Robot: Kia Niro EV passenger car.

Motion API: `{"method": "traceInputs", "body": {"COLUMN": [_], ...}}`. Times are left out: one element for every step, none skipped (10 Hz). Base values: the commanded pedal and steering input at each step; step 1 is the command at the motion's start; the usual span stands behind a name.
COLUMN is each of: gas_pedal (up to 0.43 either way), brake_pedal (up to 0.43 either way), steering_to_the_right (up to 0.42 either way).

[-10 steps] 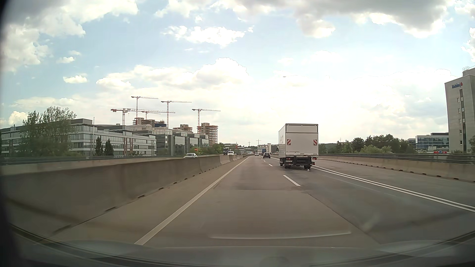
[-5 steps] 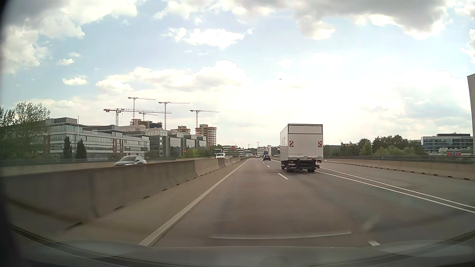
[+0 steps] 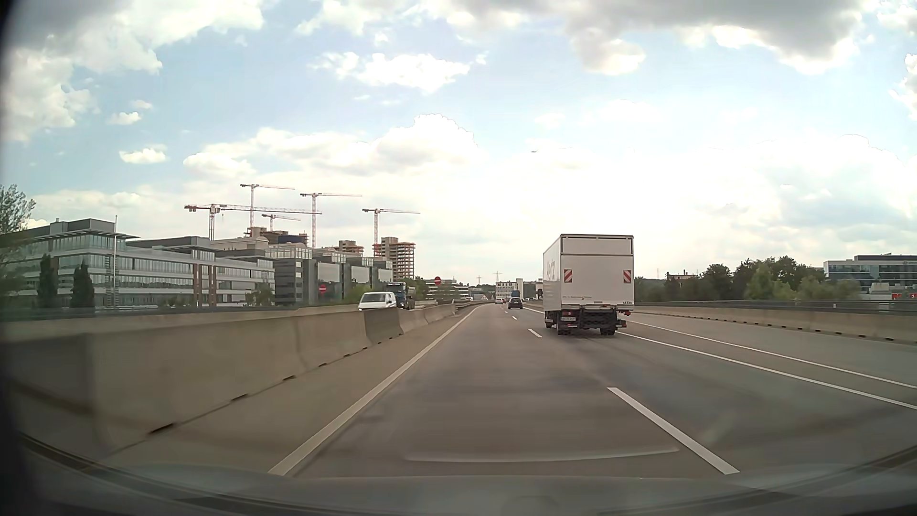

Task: Follow the waypoints while adhering to traffic rules and regulations

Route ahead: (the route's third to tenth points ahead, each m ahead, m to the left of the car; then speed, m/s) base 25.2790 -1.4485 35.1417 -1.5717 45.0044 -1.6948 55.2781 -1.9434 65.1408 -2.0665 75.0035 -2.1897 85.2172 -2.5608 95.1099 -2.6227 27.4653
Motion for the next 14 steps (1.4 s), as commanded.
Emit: {"method": "traceInputs", "body": {"gas_pedal": [0.189, 0.189, 0.189, 0.189, 0.189, 0.189, 0.189, 0.189, 0.189, 0.189, 0.189, 0.189, 0.189, 0.177], "brake_pedal": [0.030, 0.030, 0.030, 0.030, 0.030, 0.030, 0.030, 0.030, 0.030, 0.030, 0.030, 0.030, 0.030, 0.030], "steering_to_the_right": [0.000, 0.000, 0.000, 0.000, 0.000, 0.000, 0.000, 0.000, 0.000, 0.000, 0.000, 0.000, 0.000, 0.000]}}
